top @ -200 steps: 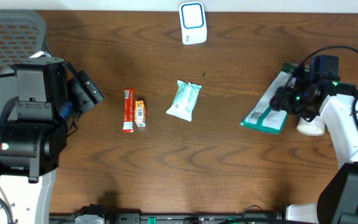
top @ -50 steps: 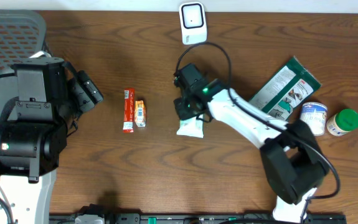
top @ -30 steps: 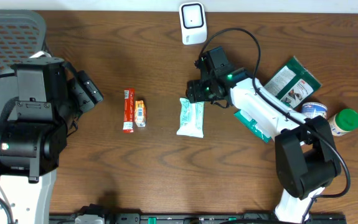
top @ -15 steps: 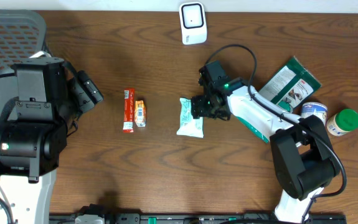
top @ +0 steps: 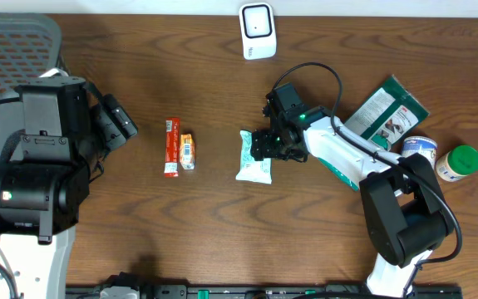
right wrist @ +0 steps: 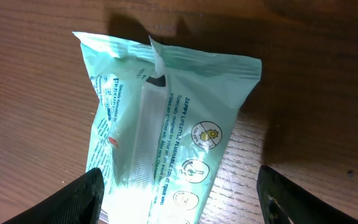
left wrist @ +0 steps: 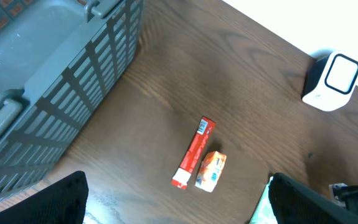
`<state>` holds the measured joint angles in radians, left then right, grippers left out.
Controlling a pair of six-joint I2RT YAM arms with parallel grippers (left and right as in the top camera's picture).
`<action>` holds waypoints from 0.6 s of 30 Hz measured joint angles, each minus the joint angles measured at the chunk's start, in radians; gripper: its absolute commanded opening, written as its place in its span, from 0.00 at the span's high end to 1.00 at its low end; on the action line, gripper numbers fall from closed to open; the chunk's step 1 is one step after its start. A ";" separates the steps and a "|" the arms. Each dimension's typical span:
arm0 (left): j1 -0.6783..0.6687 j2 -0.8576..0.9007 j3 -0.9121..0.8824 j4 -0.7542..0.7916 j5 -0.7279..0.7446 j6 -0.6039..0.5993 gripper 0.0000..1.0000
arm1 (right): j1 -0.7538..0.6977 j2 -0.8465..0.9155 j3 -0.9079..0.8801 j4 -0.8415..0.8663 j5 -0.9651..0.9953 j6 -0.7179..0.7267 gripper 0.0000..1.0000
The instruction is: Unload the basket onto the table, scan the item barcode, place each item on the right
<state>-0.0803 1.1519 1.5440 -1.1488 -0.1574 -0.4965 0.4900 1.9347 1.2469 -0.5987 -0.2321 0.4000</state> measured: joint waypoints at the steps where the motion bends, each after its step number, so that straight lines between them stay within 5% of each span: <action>1: 0.000 0.000 0.000 0.000 0.000 0.000 0.10 | 0.000 0.000 0.000 0.000 0.000 0.000 0.24; 18: 0.000 0.000 0.000 0.000 0.000 0.000 0.10 | 0.000 0.000 0.000 -0.003 -0.001 -0.002 0.23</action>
<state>-0.0803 1.1519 1.5440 -1.1488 -0.1574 -0.4965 0.4900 1.9347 1.2469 -0.6018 -0.2329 0.3977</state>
